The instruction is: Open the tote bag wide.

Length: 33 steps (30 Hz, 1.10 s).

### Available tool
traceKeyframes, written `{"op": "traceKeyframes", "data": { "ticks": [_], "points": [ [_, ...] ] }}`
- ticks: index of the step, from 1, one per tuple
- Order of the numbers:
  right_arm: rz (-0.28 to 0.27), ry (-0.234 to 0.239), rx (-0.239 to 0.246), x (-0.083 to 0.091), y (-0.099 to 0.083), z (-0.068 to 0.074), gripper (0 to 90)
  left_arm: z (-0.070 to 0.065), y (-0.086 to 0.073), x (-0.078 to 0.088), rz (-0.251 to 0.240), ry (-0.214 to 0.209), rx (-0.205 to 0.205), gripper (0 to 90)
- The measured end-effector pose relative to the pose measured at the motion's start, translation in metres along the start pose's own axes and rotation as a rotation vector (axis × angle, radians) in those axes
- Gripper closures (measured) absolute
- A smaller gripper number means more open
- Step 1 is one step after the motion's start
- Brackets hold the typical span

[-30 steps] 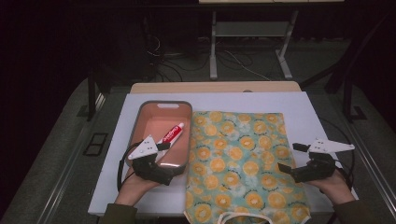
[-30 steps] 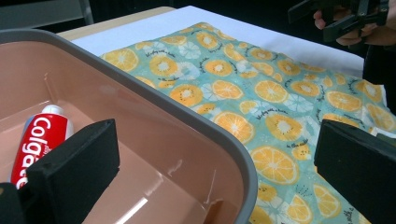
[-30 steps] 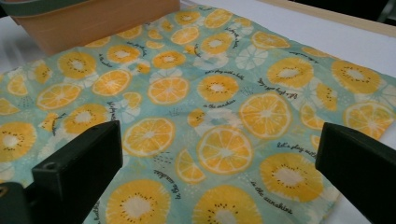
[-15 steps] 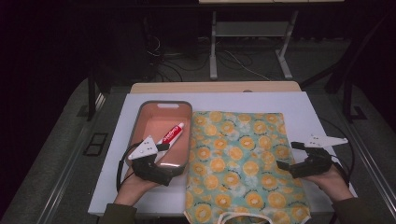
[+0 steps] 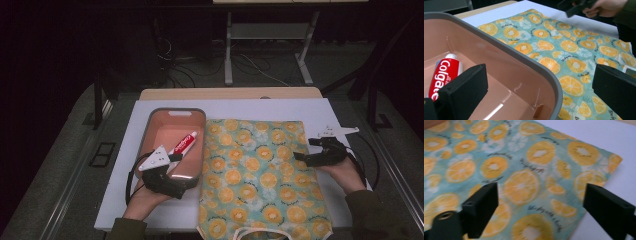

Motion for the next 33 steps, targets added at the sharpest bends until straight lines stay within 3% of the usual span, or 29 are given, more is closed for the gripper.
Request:
{"op": "traceKeyframes", "data": {
  "ticks": [6,13,16,22,29,31,32,33],
  "points": [
    [0.041,-0.031,-0.046,-0.027,0.002,-0.018,14.5,0.001,0.0,0.001,-0.004,0.001,0.002,0.0],
    [0.049,-0.04,-0.063,-0.046,0.012,-0.022,14.4,0.001,0.0,0.0,-0.004,0.0,0.004,0.0],
    [0.048,-0.064,-0.08,-0.058,0.015,-0.032,14.4,0.001,0.0,0.001,-0.005,0.001,0.005,0.0],
    [0.051,-0.087,-0.095,-0.074,0.019,-0.048,14.4,0.003,0.0,0.001,-0.004,0.002,0.011,0.0],
    [0.096,-0.105,-0.09,-0.091,0.021,-0.053,15.4,0.004,-0.001,0.001,-0.002,0.003,0.015,0.0],
    [0.107,-0.145,-0.033,-0.094,0.02,-0.052,23.2,0.004,-0.001,0.001,-0.001,0.002,0.015,0.0],
    [0.107,-0.145,-0.033,-0.094,0.02,-0.052,23.2,0.004,-0.001,0.001,0.0,0.001,0.015,0.0],
    [0.104,-0.147,-0.036,-0.092,0.02,-0.052,33.2,0.004,-0.001,0.001,0.0,0.001,0.014,0.0]
  ]
}}
Point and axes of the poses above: each handheld gripper's, and its own axes: x roughly backward along the jaws, y roughly out of its top, z roughly to its left, the point moved 7 cm from there along -x, roughly forward along the jaws, and after that the axes turned 12 degrees about -y, right-handed, at the moved point
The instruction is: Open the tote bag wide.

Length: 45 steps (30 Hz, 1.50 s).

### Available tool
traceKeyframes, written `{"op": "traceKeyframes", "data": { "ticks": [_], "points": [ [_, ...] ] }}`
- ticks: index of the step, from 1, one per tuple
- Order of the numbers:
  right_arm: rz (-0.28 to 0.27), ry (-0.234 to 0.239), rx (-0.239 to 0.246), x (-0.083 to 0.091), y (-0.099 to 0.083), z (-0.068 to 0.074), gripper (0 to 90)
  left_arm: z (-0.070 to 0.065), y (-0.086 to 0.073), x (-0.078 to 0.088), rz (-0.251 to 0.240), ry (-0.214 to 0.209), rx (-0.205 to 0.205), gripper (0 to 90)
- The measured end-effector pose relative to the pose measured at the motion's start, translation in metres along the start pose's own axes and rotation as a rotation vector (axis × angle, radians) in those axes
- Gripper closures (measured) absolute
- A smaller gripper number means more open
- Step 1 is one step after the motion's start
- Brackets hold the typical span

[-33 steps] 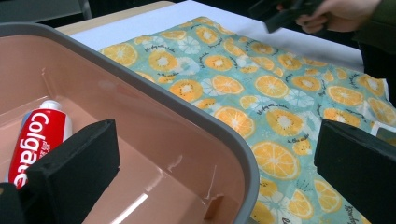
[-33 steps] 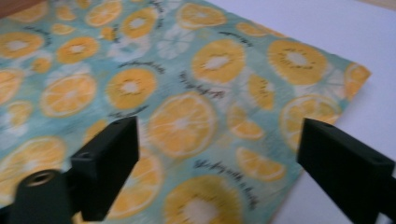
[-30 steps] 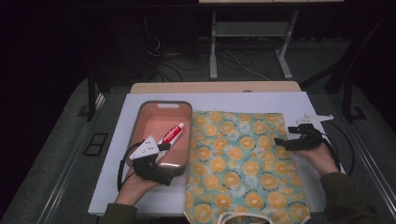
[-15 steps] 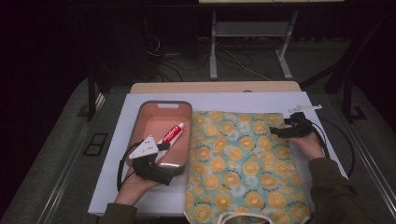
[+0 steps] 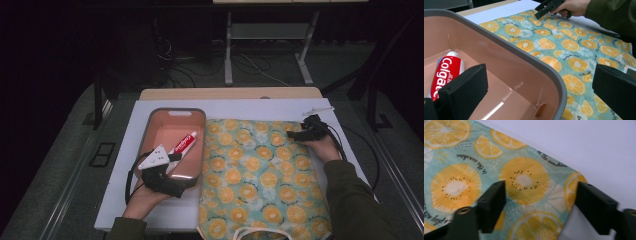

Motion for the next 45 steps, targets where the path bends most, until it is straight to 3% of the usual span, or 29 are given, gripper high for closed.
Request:
{"op": "traceKeyframes", "data": {
  "ticks": [1,2,3,6,9,13,17,23,24,26,28,31,32,36,40,45],
  "points": [
    [-0.002,0.003,0.002,0.001,0.0,0.0,38.8,0.0,0.0,0.0,0.001,-0.001,0.0,0.0],
    [-0.002,0.003,0.002,0.001,0.0,0.0,38.8,0.0,0.0,0.0,0.001,-0.002,0.0,0.0],
    [-0.001,0.003,-0.001,0.003,0.0,-0.002,53.7,0.0,0.0,-0.001,0.001,-0.003,0.0,0.0],
    [-0.001,0.004,0.005,0.004,0.001,-0.003,70.0,0.0,0.0,-0.002,0.003,-0.004,0.001,0.0],
    [0.0,0.016,0.008,0.004,0.001,-0.001,80.3,0.0,-0.001,-0.002,0.011,-0.005,0.001,0.0],
    [-0.002,0.027,0.016,0.004,0.002,0.001,87.8,-0.001,-0.001,-0.002,0.009,-0.005,-0.001,0.0],
    [0.001,0.033,0.002,0.004,0.002,0.001,89.4,-0.001,-0.001,-0.002,0.01,-0.005,-0.002,0.0],
    [0.021,-0.065,-0.048,0.01,-0.005,-0.029,89.5,-0.001,0.0,-0.002,0.008,-0.009,0.0,0.0],
    [0.021,-0.065,-0.048,0.01,-0.005,-0.029,89.5,-0.001,0.0,-0.002,0.008,-0.009,0.0,0.0],
    [0.029,-0.111,-0.088,0.016,-0.011,-0.05,89.6,-0.001,0.0,-0.003,0.009,-0.009,0.001,0.0],
    [0.036,-0.15,-0.11,0.019,-0.015,-0.063,89.6,-0.001,-0.001,-0.004,0.011,-0.008,0.002,0.0],
    [0.054,-0.167,-0.136,0.02,-0.022,-0.072,88.7,-0.001,0.0,-0.004,0.012,-0.009,0.001,0.0],
    [0.045,-0.165,-0.137,0.02,-0.022,-0.072,85.6,-0.001,0.0,-0.004,0.012,-0.009,0.0,0.0],
    [-0.015,-0.143,-0.142,0.032,-0.014,-0.064,57.6,-0.002,-0.001,-0.004,0.011,-0.01,0.003,0.0],
    [-0.064,-0.066,-0.112,0.052,-0.008,-0.043,47.8,-0.003,-0.002,-0.005,0.02,-0.013,-0.002,0.0],
    [-0.078,0.037,-0.064,0.074,-0.005,-0.013,39.3,-0.004,-0.002,-0.004,0.019,-0.011,-0.003,0.0]
  ]
}}
Point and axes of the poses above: each handheld gripper's, and its own axes: x roughly backward along the jaws, y roughly out of its top, z roughly to its left, the point moved 7 cm from there along -x, roughly forward along the jaws, and after that the axes turned 12 degrees about -y, right-handed, at the moved point
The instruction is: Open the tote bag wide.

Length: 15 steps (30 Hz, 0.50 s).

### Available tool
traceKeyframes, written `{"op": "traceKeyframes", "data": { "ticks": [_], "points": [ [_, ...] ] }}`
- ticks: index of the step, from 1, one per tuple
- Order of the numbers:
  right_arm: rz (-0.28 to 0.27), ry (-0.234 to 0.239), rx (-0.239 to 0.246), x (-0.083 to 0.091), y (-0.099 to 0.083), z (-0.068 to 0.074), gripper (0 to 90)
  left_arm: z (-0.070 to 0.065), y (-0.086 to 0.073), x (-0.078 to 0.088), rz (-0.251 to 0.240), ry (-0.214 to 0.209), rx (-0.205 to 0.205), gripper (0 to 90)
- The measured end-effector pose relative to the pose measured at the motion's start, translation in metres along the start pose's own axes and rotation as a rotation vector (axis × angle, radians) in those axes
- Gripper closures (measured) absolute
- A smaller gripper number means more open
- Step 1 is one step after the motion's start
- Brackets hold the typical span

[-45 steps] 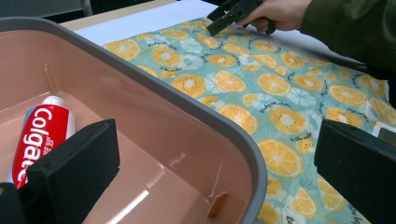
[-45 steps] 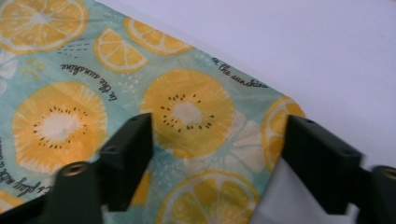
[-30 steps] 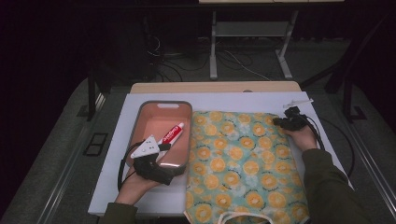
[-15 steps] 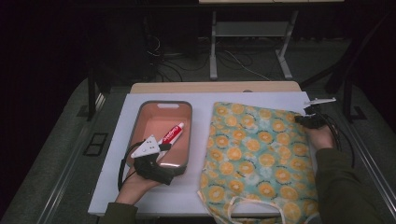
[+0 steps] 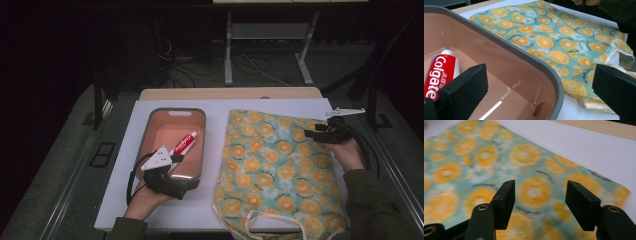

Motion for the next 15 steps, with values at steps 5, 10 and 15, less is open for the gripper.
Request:
{"op": "traceKeyframes", "data": {
  "ticks": [5,10,15],
  "points": [
    [-0.024,0.079,0.069,0.023,-0.004,0.03,34.6,-0.001,0.0,0.0,0.003,-0.001,-0.004,0.0],
    [-0.027,0.166,0.135,0.038,-0.018,0.06,28.7,-0.002,-0.001,-0.001,0.004,-0.004,-0.005,0.0],
    [-0.026,0.227,0.182,0.052,-0.033,0.084,27.6,-0.003,-0.002,0.0,0.013,0.0,-0.009,0.0]
  ]
}}
Point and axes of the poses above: each handheld gripper's, and its own axes: x roughly backward along the jaws, y roughly out of its top, z roughly to its left, the point moved 7 cm from there along -x, roughly forward along the jaws, and after that the axes turned 12 degrees about -y, right-handed, at the moved point
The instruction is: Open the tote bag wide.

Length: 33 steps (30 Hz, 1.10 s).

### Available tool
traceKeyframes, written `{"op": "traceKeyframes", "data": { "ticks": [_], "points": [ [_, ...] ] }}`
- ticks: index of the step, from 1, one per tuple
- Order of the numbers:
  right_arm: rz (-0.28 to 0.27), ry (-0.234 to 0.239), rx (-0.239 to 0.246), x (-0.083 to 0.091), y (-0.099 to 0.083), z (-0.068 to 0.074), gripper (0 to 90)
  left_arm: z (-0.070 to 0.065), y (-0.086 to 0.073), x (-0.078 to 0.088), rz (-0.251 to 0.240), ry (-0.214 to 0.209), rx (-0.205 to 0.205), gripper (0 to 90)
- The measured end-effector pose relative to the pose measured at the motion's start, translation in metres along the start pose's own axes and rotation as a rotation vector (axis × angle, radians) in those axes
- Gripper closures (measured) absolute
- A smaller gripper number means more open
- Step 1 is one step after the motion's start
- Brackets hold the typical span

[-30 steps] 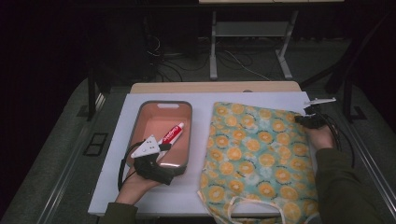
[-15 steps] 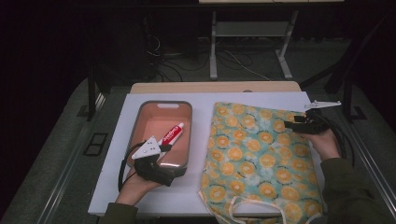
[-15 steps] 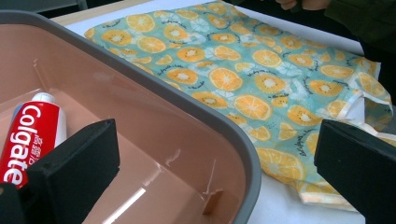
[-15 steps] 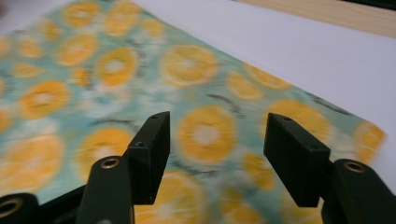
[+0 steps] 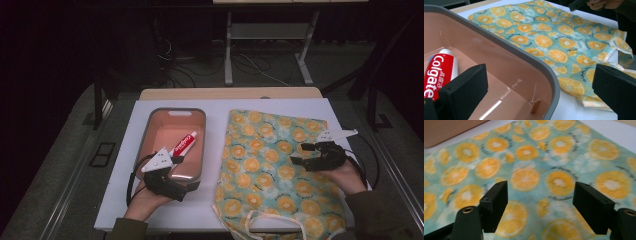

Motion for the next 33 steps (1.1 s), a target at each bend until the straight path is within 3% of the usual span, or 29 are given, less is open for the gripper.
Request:
{"op": "traceKeyframes", "data": {
  "ticks": [4,7,8,12,18,21,22,23,26,27,30,33],
  "points": [
    [0.0,0.036,0.027,0.004,-0.006,0.016,27.2,0.0,0.0,0.0,-0.001,0.001,0.002,0.0],
    [-0.003,0.097,0.061,0.01,-0.014,0.039,27.2,0.0,0.0,0.0,-0.001,-0.001,0.003,0.0],
    [-0.003,0.097,0.061,0.01,-0.014,0.039,27.2,0.0,0.0,0.0,0.0,0.0,0.002,0.0],
    [-0.002,0.169,0.084,0.012,-0.021,0.063,27.2,0.001,0.0,0.0,0.002,-0.001,0.001,0.0],
    [0.024,0.237,0.166,0.015,-0.032,0.096,27.7,0.001,0.0,-0.001,0.001,0.001,-0.007,0.0],
    [0.034,0.254,0.193,0.014,-0.035,0.105,28.3,0.0,0.0,-0.002,0.001,0.0,-0.011,0.0],
    [0.05,0.272,0.23,0.012,-0.039,0.115,30.3,0.0,0.0,-0.002,0.003,0.0,-0.012,0.0],
    [0.05,0.272,0.23,0.012,-0.039,0.115,30.3,0.001,0.0,-0.002,0.004,0.001,-0.013,0.0],
    [0.081,0.315,0.289,0.007,-0.045,0.133,33.3,0.001,0.0,-0.002,0.002,-0.001,-0.011,0.0],
    [0.081,0.315,0.289,0.007,-0.045,0.133,33.3,0.001,0.0,-0.002,0.001,-0.001,-0.011,0.0],
    [0.113,0.336,0.368,0.002,-0.052,0.145,36.6,0.001,0.0,-0.002,0.001,0.0,-0.009,0.0],
    [0.107,0.297,0.429,0.001,-0.055,0.147,43.1,0.001,0.0,-0.002,0.002,0.0,-0.009,0.0]
  ]
}}
Point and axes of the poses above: each handheld gripper's, and its own axes: x roughly backward along the jaws, y roughly out of its top, z roughly to its left, the point moved 7 cm from there along -x, roughly forward along the jaws, and after that the axes turned 12 degrees about -y, right-handed, at the moved point
